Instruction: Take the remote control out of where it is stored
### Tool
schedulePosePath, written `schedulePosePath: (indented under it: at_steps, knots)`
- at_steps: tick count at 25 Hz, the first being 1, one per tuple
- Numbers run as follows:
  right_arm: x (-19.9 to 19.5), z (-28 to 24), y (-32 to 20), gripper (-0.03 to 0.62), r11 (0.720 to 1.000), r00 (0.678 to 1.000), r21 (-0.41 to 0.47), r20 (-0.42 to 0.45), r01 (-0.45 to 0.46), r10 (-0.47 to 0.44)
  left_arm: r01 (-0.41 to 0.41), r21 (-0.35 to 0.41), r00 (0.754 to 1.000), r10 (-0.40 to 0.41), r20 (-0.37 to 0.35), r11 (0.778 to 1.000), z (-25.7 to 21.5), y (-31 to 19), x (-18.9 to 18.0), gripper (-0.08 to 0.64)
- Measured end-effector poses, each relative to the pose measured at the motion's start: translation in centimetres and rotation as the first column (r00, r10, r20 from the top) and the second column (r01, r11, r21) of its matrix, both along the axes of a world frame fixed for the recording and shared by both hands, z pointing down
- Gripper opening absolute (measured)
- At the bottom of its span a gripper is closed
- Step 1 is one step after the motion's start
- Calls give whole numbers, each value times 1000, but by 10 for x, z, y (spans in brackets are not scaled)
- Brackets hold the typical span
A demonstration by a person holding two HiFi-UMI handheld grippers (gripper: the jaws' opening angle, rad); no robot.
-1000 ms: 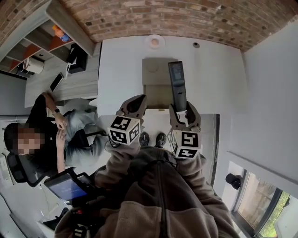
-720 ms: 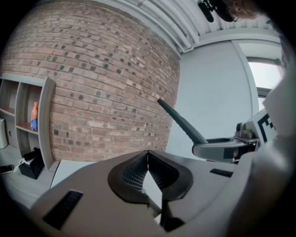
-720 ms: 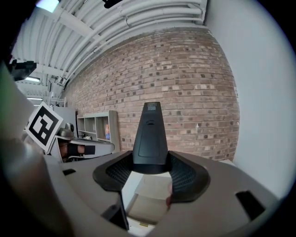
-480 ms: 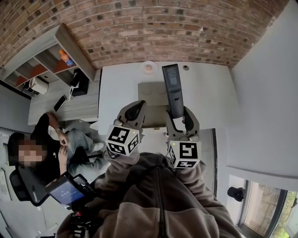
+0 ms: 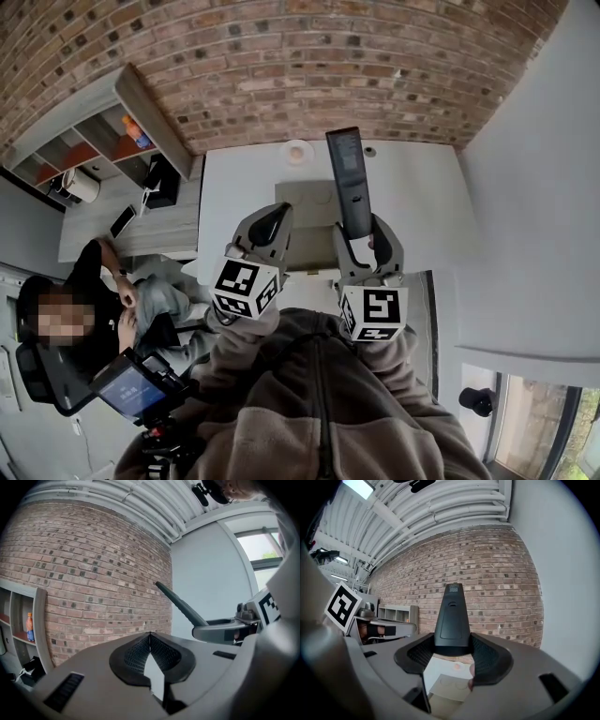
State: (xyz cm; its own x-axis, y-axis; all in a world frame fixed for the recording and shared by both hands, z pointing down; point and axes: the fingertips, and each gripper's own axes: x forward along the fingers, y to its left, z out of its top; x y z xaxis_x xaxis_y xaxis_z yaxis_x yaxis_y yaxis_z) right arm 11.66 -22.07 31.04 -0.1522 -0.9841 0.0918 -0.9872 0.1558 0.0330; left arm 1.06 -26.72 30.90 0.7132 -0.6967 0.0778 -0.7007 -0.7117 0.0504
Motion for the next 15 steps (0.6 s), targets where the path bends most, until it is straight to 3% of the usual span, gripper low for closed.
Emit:
schedulePosePath:
  at_steps: [15]
  knots:
    - [4,-5,0,242,1000,1000,12,-1,-2,2,-1,-2,1000,1,2,1000,-2,-3,5,6]
